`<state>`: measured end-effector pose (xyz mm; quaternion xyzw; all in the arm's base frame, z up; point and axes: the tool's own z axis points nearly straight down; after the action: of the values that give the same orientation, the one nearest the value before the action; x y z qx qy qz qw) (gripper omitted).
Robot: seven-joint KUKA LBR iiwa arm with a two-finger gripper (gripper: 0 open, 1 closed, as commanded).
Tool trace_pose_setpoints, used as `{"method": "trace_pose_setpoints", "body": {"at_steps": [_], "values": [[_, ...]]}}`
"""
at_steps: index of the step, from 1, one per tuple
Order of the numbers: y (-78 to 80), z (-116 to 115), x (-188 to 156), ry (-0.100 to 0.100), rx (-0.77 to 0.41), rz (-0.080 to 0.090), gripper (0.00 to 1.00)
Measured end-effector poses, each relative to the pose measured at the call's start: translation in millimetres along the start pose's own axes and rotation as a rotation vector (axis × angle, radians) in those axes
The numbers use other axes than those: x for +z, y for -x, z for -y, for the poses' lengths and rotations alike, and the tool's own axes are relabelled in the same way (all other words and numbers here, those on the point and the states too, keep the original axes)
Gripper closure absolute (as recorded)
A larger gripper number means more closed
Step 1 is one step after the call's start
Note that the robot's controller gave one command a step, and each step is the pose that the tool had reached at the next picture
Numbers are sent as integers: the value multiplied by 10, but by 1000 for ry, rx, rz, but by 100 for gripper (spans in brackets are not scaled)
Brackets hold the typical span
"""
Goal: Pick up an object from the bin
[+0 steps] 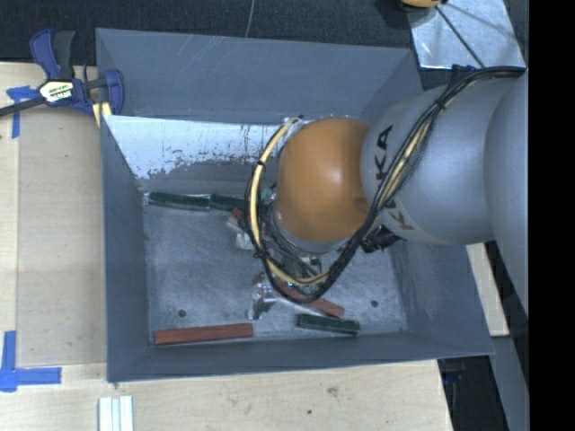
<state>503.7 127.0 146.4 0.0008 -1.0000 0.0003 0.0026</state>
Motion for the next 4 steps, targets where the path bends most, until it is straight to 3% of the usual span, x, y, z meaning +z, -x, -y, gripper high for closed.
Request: {"method": "trace_pose_setpoints", "body": {"at_steps": [1, 2, 3, 4], "values": [[20, 3, -34, 1, 2, 7, 0], [-79, 373, 495, 2, -41, 14, 0], [-75, 927, 514, 2, 41, 3, 0], [294, 786, 686, 0, 24, 18, 100]]}}
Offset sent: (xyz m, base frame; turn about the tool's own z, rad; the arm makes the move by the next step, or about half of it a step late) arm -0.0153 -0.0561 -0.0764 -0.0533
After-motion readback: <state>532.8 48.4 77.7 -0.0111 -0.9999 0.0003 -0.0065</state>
